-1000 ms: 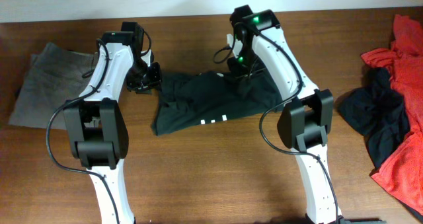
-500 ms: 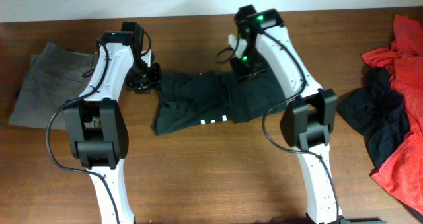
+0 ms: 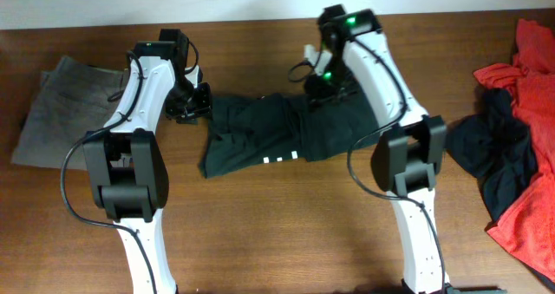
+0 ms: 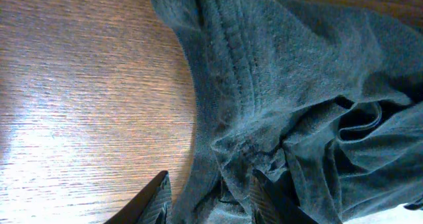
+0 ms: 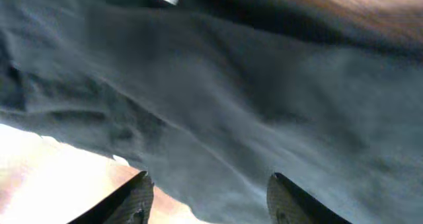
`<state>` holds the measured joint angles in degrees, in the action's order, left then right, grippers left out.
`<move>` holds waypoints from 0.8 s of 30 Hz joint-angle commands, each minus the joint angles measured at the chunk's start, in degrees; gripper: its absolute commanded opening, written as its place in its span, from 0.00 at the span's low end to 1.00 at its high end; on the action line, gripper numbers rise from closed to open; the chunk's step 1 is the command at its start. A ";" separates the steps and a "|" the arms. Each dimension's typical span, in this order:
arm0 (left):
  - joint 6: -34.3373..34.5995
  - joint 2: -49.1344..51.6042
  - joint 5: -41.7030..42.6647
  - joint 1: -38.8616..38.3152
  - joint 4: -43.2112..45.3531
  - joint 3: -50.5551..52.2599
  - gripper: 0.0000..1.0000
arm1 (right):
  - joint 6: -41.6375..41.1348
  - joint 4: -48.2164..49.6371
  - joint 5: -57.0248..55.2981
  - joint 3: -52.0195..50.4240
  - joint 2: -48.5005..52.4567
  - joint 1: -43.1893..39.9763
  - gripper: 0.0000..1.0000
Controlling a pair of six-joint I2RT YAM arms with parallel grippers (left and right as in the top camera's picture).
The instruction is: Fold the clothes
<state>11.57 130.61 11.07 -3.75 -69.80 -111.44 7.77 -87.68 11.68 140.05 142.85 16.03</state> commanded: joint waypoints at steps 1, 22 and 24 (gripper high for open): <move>-0.96 -0.26 -0.37 -0.22 -0.07 -0.57 0.39 | 0.76 0.98 -0.98 -0.28 -1.57 2.69 0.61; -2.08 -0.26 -0.37 -0.22 -0.22 -0.57 0.39 | -8.74 4.26 -7.30 -4.87 1.92 9.51 0.69; -2.27 -0.26 -0.39 -0.22 -0.24 -0.57 0.39 | -8.74 5.77 -7.28 -7.30 1.92 9.51 0.69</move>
<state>11.07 130.61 11.05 -3.75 -69.84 -111.44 0.36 -83.11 5.39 135.87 143.65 25.08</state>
